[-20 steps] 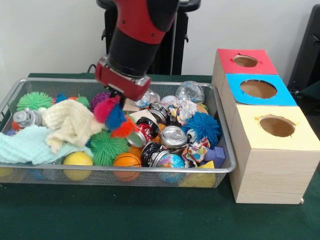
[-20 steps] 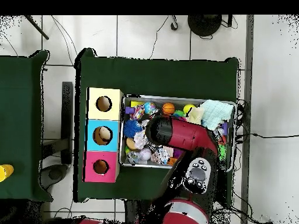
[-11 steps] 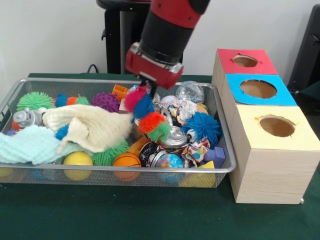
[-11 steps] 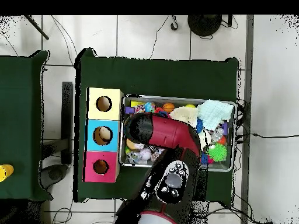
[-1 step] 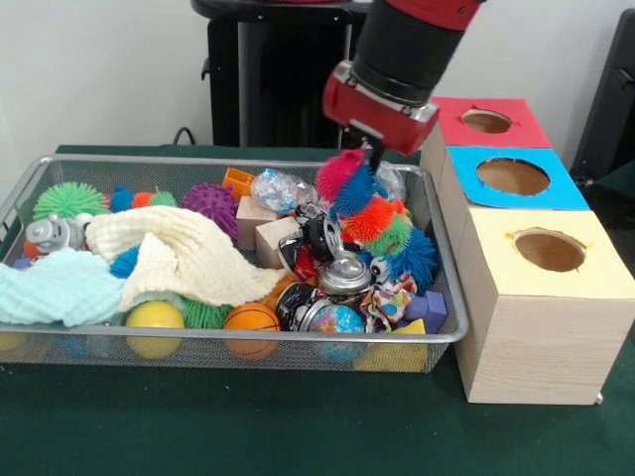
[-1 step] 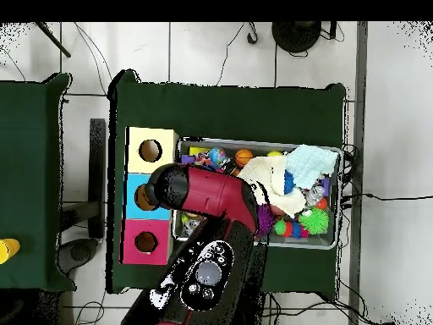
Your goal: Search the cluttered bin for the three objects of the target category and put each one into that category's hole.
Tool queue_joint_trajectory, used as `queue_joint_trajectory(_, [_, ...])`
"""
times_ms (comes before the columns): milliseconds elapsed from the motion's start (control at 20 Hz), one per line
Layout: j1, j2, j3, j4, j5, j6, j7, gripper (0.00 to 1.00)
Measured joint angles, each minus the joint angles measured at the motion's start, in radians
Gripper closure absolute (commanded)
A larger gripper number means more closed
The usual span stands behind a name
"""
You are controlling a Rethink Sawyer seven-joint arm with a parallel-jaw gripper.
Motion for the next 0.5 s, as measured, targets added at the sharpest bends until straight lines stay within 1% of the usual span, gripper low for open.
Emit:
queue_joint_trajectory(250, [0.021,0.001,-0.006,0.000,0.034,0.001,0.047,1.00])
queue_joint_trajectory(300, [0.023,0.002,-0.007,0.000,0.039,0.001,0.056,0.00])
queue_joint_trajectory(500, [0.035,0.005,-0.016,0.000,0.053,0.001,0.084,0.00])
